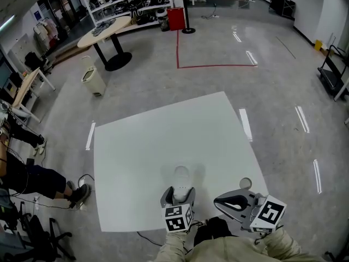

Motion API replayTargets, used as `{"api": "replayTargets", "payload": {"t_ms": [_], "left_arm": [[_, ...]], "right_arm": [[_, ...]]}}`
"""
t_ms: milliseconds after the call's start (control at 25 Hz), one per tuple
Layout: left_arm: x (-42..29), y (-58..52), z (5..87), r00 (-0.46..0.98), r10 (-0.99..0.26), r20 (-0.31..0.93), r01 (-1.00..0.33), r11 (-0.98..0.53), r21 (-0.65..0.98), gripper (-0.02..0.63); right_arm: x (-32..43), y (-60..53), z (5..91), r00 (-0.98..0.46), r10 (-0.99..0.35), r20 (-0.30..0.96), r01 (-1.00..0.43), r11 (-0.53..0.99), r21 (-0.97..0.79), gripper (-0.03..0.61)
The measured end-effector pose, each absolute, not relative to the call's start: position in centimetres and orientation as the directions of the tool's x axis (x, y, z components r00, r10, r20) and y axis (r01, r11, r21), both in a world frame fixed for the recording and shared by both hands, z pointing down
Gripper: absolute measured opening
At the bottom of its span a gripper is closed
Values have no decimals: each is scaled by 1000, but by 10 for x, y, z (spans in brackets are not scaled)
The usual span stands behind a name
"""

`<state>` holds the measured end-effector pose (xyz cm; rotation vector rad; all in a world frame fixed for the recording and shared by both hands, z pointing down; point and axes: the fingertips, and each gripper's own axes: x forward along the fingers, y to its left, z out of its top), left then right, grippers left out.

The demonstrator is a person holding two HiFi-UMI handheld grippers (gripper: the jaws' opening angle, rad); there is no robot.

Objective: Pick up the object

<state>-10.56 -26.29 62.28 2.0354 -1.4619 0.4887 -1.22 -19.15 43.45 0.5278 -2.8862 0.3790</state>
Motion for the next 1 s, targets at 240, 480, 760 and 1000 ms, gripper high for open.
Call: {"api": "replayTargets", "payload": {"t_ms": [240,480,760,1000], "left_arm": [[-124,-252,594,351,-754,556,-924,-181,337,365],[-127,-248,546,368,-828,422,-908,-223,355,364],[-127,-262,488,398,-897,190,-883,-319,344,364],[-123,-260,419,406,-914,23,-876,-382,293,364]], "right_arm": [[-23,-197,425,-926,-316,205,-362,897,-253,3],[-17,-203,410,-926,-346,148,-369,913,-174,3],[-17,-203,400,-929,-360,91,-370,916,-154,3],[-15,-218,375,-935,-350,58,-353,934,-52,3]]}}
